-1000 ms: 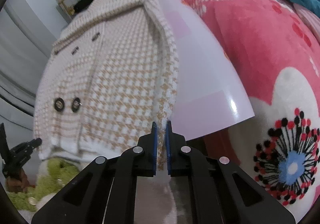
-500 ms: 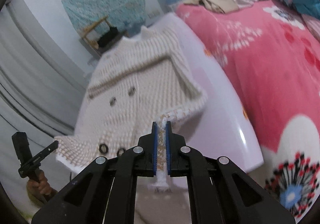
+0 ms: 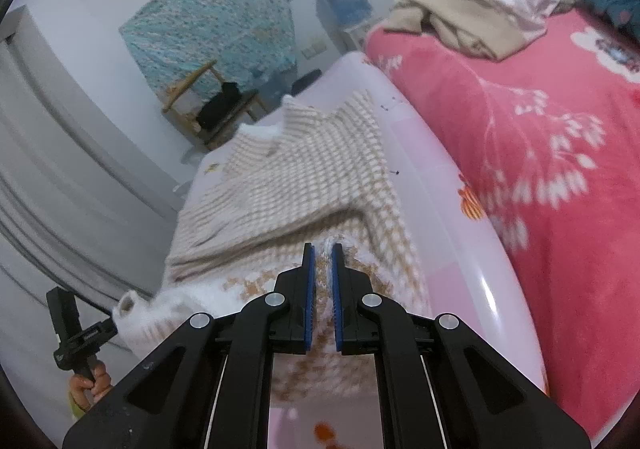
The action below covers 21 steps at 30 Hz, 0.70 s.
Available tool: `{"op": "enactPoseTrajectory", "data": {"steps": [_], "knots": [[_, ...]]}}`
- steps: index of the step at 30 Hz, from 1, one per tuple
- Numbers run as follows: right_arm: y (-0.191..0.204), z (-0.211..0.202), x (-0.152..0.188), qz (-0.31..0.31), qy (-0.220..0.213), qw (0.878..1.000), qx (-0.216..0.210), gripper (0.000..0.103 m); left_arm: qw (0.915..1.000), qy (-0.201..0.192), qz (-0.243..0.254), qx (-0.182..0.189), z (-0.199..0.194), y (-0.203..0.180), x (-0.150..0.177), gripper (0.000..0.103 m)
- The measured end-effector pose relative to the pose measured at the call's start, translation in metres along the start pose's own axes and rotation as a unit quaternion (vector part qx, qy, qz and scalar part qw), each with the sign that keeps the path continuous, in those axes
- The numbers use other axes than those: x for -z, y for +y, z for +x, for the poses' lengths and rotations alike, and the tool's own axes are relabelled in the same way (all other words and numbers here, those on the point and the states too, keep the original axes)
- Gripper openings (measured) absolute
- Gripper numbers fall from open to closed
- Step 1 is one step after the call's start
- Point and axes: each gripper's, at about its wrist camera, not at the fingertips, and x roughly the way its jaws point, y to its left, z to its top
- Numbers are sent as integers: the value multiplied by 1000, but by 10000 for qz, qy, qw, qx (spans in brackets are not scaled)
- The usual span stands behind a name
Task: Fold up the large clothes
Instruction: 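Carry the held hem over the coat toward the collar and release it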
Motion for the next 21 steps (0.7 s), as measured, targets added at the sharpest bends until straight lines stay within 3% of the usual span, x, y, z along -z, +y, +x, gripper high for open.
{"op": "enactPoseTrajectory", "data": {"steps": [3, 6, 7, 10, 11, 13, 16, 18, 19, 20, 21], "knots": [[-17, 35, -9, 208, 223, 9995, 17, 8, 9997, 155, -183, -57, 24, 16, -9, 10], [-38, 64, -12, 533, 482, 9974, -99, 18, 9980, 361, -511, -9, 42, 31, -13, 12], [-43, 67, -12, 614, 493, 9968, -131, 25, 9973, 404, -606, 42, 43, 34, -14, 13], [-56, 68, -13, 901, 477, 9937, -462, 36, 9949, 508, -843, 213, 44, 43, -13, 15], [-58, 64, -14, 951, 432, 9931, -526, 47, 9944, 516, -880, 283, 43, 44, -13, 17], [-58, 55, -15, 886, 290, 9953, -272, 61, 9940, 531, -884, 367, 39, 45, -13, 20], [-58, 42, -13, 857, 231, 9958, -225, 61, 9945, 519, -812, 400, 31, 41, -12, 25], [-57, 32, -8, 809, 195, 9964, -161, 61, 9957, 485, -708, 348, 25, 35, -9, 33], [-56, 30, -7, 765, 177, 9968, -112, 61, 9969, 412, -632, 228, 20, 32, -9, 40], [-55, 24, -3, 711, 159, 9973, -50, 61, 9981, 292, -536, 48, 15, 28, -9, 55], [-53, 20, 0, 669, 143, 9977, 5, 61, 9991, 112, -384, -129, 7, 24, -8, 60]]}}
